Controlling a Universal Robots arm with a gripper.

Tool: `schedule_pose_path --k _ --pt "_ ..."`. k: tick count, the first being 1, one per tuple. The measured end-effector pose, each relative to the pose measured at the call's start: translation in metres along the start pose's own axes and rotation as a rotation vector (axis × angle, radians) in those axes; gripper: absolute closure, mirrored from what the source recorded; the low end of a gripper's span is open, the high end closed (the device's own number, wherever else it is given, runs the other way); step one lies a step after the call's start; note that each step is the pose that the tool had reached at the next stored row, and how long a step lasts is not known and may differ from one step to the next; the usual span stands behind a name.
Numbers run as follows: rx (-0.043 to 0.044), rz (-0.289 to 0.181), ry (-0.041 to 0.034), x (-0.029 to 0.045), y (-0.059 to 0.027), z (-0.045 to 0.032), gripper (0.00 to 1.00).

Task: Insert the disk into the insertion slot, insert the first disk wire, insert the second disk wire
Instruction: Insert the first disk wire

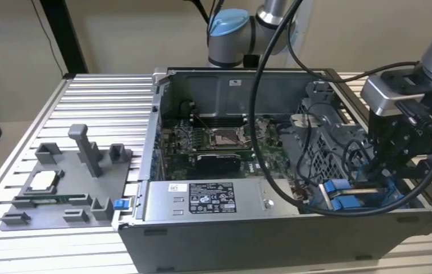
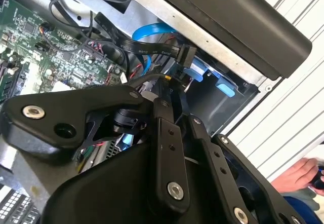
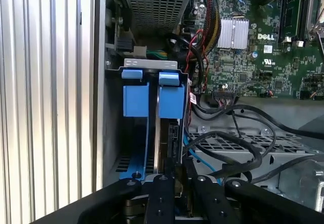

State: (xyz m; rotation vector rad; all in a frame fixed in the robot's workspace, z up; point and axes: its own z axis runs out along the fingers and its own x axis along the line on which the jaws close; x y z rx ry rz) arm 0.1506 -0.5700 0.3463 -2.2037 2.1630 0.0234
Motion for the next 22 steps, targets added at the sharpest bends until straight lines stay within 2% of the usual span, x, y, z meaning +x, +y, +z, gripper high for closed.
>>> schedule_pose_path --k 22 --pt "0.0002 0.0 0.0036 0.0009 0.0006 0.0057 1.0"
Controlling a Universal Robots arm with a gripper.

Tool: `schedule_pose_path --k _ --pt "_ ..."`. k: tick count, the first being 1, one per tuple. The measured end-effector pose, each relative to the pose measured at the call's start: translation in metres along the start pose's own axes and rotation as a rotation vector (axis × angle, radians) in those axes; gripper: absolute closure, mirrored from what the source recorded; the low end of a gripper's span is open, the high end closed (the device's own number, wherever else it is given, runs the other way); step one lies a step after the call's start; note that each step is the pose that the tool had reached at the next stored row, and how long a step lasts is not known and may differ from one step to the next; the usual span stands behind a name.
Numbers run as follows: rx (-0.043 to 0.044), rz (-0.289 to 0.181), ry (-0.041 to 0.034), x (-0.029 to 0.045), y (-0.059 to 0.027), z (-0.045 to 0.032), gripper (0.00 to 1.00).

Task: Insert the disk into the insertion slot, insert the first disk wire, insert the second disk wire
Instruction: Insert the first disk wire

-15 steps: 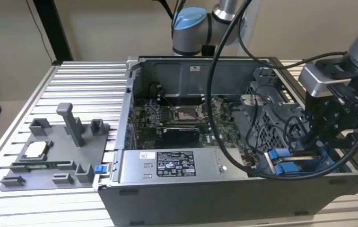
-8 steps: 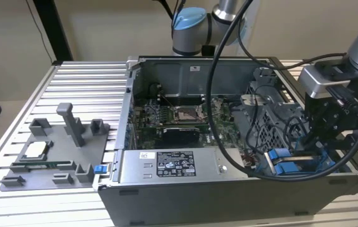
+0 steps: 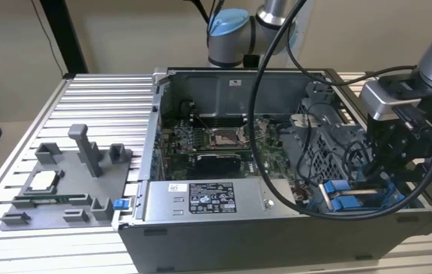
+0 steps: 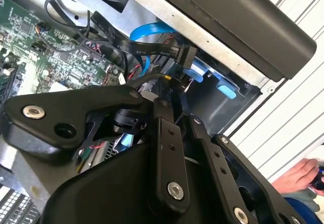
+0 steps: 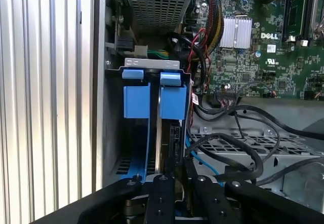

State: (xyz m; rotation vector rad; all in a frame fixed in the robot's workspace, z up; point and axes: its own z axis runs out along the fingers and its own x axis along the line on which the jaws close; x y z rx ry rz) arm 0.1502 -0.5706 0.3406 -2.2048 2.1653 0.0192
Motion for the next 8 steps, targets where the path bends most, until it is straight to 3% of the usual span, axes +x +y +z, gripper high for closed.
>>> schedule_pose_path --k 8 --pt "0.0008 0.008 0.0 -0.0014 0.0002 0.0006 1.0"
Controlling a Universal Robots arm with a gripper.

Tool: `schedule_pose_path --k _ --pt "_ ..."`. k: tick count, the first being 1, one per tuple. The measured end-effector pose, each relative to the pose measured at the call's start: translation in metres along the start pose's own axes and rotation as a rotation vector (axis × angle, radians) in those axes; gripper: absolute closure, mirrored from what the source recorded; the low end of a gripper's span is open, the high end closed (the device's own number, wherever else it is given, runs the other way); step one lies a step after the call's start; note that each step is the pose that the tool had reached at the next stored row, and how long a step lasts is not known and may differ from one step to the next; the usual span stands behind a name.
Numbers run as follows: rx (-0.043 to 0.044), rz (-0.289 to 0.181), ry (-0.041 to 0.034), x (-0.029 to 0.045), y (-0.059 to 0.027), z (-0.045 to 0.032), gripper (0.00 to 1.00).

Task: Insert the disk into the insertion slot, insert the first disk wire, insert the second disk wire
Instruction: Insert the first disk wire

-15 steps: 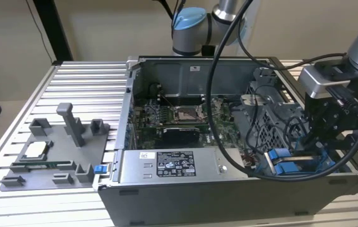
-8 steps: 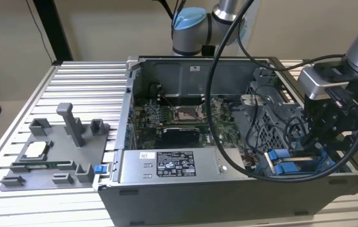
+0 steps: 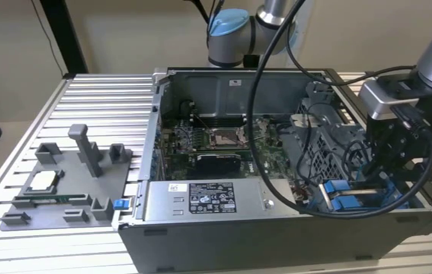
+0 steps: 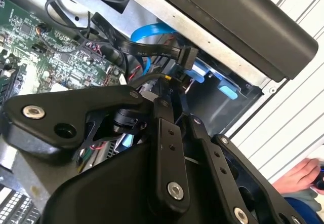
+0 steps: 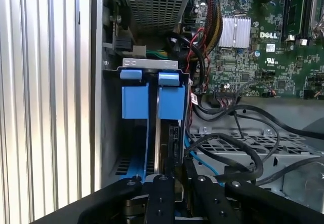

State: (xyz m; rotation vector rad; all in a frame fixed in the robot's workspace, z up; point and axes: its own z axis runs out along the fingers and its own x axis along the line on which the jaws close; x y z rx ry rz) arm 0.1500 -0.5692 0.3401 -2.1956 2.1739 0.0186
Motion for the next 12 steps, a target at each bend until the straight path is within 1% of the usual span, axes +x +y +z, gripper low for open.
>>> schedule_pose_path --k 5,8,10,12 --pt "0.0016 0.007 0.0003 0.0 0.0004 0.0027 1.0" --pt "0.0031 0.01 0.0006 0.0002 0.0007 0.0061 1.0" --pt "0.0032 0.014 0.0021 0.0003 0.0008 0.0087 1.0" --pt "0.0034 0.017 0.0009 0.0004 0.0009 0.0107 1.0"
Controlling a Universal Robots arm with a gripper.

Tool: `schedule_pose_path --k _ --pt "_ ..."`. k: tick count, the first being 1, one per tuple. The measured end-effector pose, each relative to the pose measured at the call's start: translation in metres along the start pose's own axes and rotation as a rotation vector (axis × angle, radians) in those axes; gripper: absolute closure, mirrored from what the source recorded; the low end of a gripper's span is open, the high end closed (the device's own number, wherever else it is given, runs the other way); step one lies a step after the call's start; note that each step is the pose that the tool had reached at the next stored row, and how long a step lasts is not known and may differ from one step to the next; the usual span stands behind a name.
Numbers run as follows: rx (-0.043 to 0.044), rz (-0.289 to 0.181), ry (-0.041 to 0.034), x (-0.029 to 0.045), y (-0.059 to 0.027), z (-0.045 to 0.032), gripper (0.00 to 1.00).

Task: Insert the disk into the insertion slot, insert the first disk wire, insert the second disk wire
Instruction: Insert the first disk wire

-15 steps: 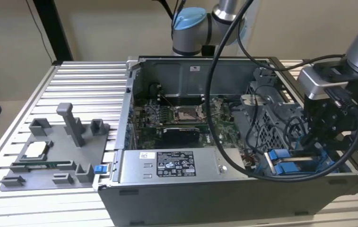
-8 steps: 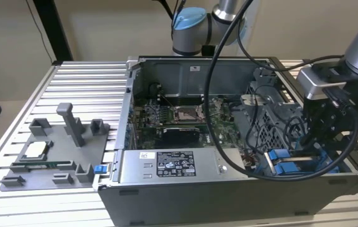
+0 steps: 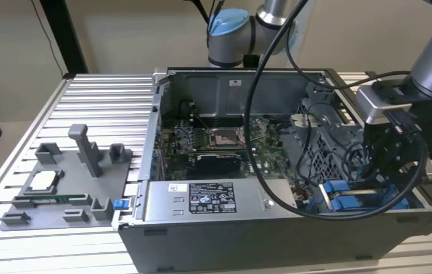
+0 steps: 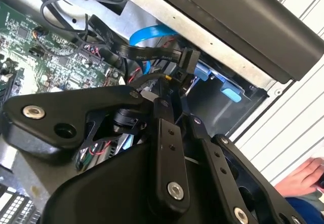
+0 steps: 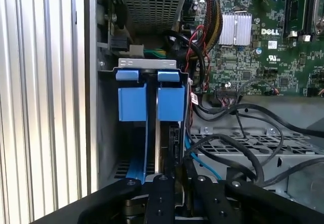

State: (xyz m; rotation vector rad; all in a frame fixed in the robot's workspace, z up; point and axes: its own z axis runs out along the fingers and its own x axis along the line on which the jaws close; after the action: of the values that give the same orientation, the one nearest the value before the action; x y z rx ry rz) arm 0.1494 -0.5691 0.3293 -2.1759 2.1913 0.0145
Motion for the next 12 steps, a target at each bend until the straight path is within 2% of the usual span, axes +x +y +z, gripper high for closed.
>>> schedule_pose_path --k 1,2,4,9,12 --pt "-0.0001 0.0 -0.0013 0.0 0.0 0.0005 1.0" --pt "-0.0001 0.0 -0.0017 0.0 0.0001 0.0008 0.0" --pt "0.0 0.0 -0.0032 -0.0001 -0.0001 -0.0029 0.0" --pt "-0.0001 0.0 -0.0024 -0.0012 -0.0015 -0.0251 0.0" --pt "-0.0004 -0.002 -0.0107 -0.0012 -0.0084 -0.0269 0.0"
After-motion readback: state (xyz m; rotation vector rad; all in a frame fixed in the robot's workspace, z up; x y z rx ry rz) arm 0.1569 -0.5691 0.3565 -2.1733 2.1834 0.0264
